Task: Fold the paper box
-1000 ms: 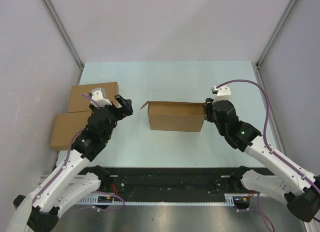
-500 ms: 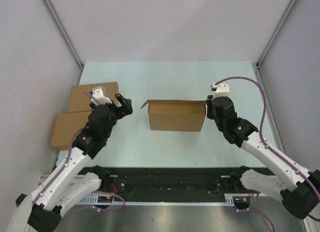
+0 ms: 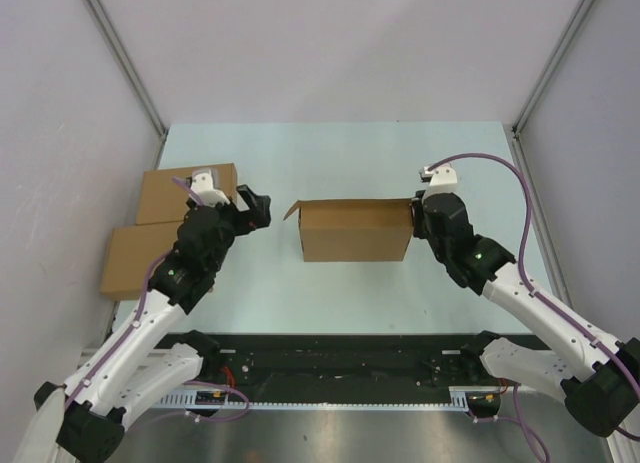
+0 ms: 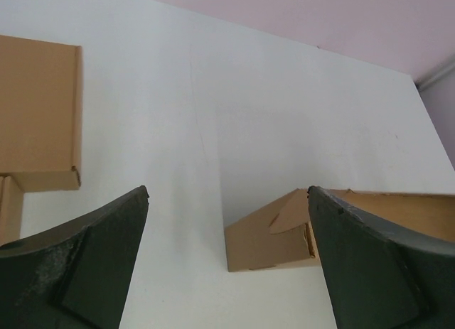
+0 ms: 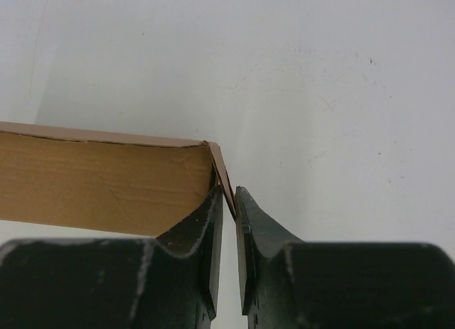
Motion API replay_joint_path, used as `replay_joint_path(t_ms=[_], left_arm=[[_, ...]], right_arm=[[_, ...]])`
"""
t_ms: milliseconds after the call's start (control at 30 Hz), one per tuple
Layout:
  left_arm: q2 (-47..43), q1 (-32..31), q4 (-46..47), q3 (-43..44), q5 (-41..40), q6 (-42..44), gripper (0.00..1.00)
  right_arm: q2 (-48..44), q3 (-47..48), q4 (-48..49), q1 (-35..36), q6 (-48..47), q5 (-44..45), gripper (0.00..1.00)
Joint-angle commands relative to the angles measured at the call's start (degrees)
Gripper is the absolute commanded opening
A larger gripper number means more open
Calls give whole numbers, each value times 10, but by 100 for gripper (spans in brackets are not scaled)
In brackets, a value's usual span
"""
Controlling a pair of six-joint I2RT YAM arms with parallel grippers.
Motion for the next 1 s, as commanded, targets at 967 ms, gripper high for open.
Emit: replay_joint_path(t_ms=[967], left_arm=[[108, 7, 52, 39, 231, 170, 67]], right_arm=[[-7, -1, 17, 9, -1, -2, 14]])
